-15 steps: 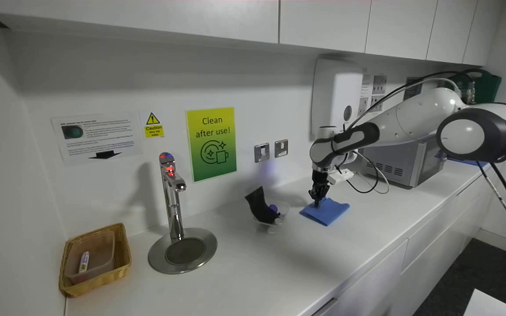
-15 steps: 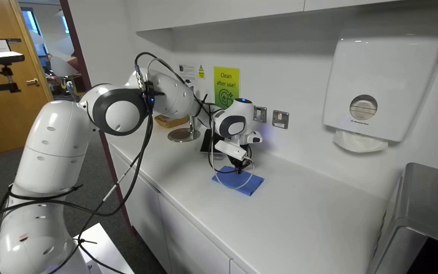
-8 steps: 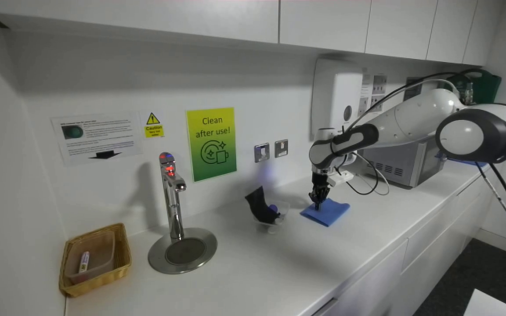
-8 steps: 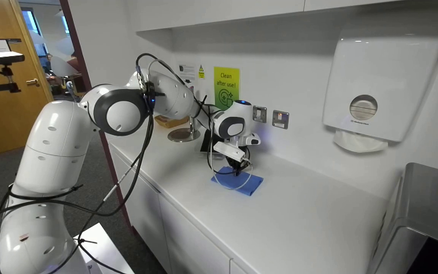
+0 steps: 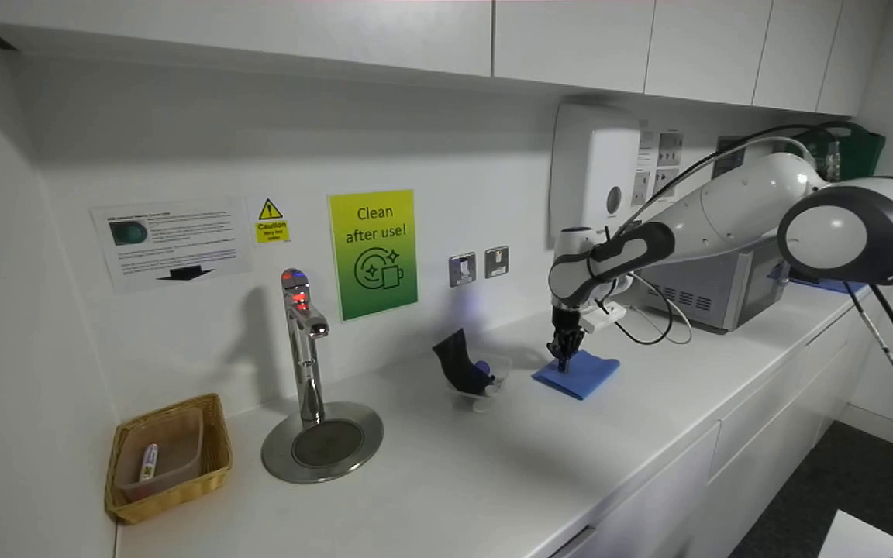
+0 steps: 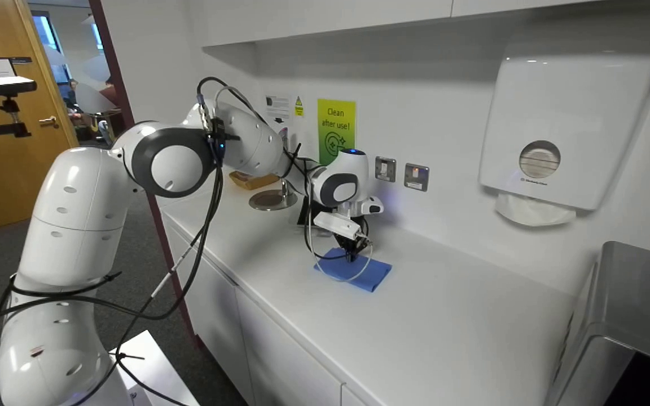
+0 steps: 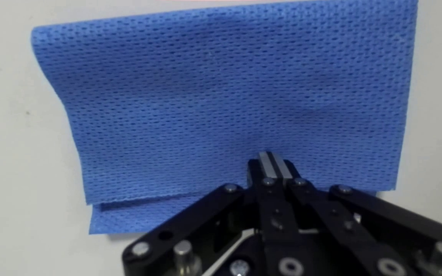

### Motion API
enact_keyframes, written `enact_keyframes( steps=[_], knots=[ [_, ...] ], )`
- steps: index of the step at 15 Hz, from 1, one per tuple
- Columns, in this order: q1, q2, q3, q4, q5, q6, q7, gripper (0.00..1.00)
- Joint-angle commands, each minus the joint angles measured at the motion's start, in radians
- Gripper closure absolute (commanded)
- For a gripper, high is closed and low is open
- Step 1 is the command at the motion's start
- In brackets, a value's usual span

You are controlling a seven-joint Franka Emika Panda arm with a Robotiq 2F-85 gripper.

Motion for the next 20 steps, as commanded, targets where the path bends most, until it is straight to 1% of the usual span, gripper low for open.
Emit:
enact_keyframes(
  steps=[1,4,6,8,14,20],
  knots=[
    [0.033,-0.093,-0.037,-0.21,-0.101,0.169,0.068,1.0],
    [0.043,-0.14,-0.057,-0.316,-0.16,0.266,0.134,1.0],
    [0.041,-0.171,-0.069,-0.375,-0.179,0.301,0.164,1.0],
    [0.031,-0.204,-0.072,-0.426,-0.17,0.319,0.168,1.0],
    [0.015,-0.271,-0.093,-0.523,-0.157,0.324,0.17,1.0],
    [-0.01,-0.295,-0.12,-0.582,-0.147,0.32,0.185,1.0]
  ],
)
